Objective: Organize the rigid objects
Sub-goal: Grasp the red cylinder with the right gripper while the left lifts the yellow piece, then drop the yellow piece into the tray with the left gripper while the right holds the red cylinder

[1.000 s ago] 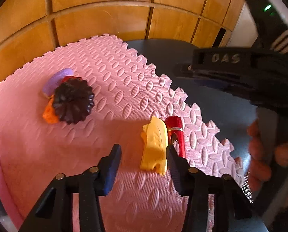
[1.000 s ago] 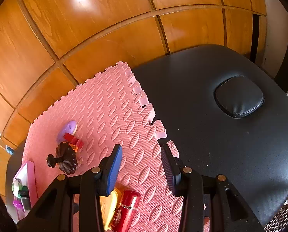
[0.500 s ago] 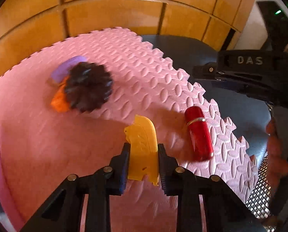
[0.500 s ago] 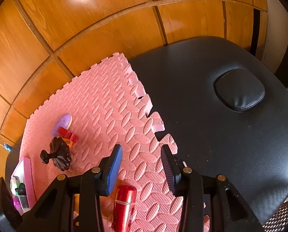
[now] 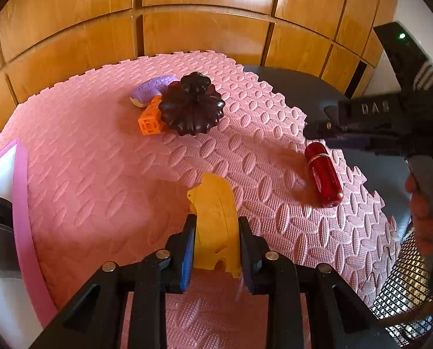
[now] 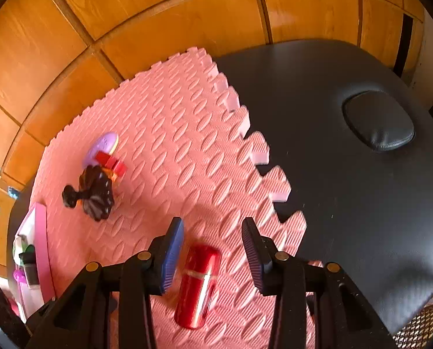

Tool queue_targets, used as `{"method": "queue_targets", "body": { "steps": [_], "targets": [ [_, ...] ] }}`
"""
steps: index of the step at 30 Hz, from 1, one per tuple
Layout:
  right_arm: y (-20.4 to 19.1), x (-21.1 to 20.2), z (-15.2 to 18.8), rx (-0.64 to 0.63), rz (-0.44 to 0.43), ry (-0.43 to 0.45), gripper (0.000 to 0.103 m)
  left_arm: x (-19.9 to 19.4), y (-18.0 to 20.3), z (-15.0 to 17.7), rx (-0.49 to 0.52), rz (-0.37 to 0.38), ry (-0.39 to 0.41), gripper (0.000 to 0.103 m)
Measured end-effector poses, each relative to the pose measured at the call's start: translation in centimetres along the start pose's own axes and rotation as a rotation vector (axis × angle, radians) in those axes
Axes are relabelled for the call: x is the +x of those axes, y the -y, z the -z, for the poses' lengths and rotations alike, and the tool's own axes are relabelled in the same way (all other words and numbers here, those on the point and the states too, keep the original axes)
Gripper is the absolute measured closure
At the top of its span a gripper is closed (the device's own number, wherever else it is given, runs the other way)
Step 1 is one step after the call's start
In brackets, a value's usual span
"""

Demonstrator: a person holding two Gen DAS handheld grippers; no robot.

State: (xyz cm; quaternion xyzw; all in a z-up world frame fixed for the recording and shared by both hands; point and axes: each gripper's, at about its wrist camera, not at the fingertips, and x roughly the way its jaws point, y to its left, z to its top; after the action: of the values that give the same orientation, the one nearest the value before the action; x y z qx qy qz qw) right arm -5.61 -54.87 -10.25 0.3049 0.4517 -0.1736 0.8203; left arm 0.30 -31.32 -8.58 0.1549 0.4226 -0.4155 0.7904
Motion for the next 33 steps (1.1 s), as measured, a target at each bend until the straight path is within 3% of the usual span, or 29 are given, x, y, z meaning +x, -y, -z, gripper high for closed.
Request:
{"method": "queue_targets", "body": {
  "steps": [4, 8, 9, 11, 14, 17, 19, 25, 33],
  "targets": [
    [-1.3, -0.1, 1.0, -0.051, 0.016, -0.017, 0.062, -0.3, -0.2, 0.1, -0.014, 0.018, 0.008, 0.074],
    [-2.7, 1.1, 2.4, -0.144, 0.111, -0.087, 0.061, -0.4, -0.3, 0.3, -0.017, 0.026, 0.014, 0.074],
    [-3.2, 1.2, 2.9, -0.189, 0.139, -0.066, 0.062, -0.4, -0.3, 0.2, -0.018, 0.029, 0.016, 0.075],
    [-4.5, 1.3, 3.5, -0.276, 0.182, -0.054, 0.077, -0.6, -0.3, 0.2, -0.015, 0.034, 0.016, 0.075],
    [-5.8, 1.7, 3.7, -0.337, 0.145, -0.041, 0.077, -1.1, -0.4, 0.2, -0.022, 0.027, 0.008, 0.076],
    [-7.0, 2.4, 3.4, -0.373, 0.052, -0.033, 0.077, -2.0, -1.1, 0.4, -0.046, 0.013, 0.011, 0.076],
    [-8.1, 3.0, 3.6, -0.440, 0.084, -0.019, 0.076, -3.3, -1.5, 0.3, -0.054, -0.003, 0.041, 0.076],
    [-8.5, 3.2, 3.9, -0.467, 0.075, 0.018, 0.075, -6.7, -2.2, 0.2, -0.061, -0.036, 0.112, 0.076],
    [-9.3, 2.6, 4.9, -0.526, 0.106, 0.060, 0.077, -9.5, -3.6, 0.7, -0.105, -0.070, 0.146, 0.076]
  ]
}}
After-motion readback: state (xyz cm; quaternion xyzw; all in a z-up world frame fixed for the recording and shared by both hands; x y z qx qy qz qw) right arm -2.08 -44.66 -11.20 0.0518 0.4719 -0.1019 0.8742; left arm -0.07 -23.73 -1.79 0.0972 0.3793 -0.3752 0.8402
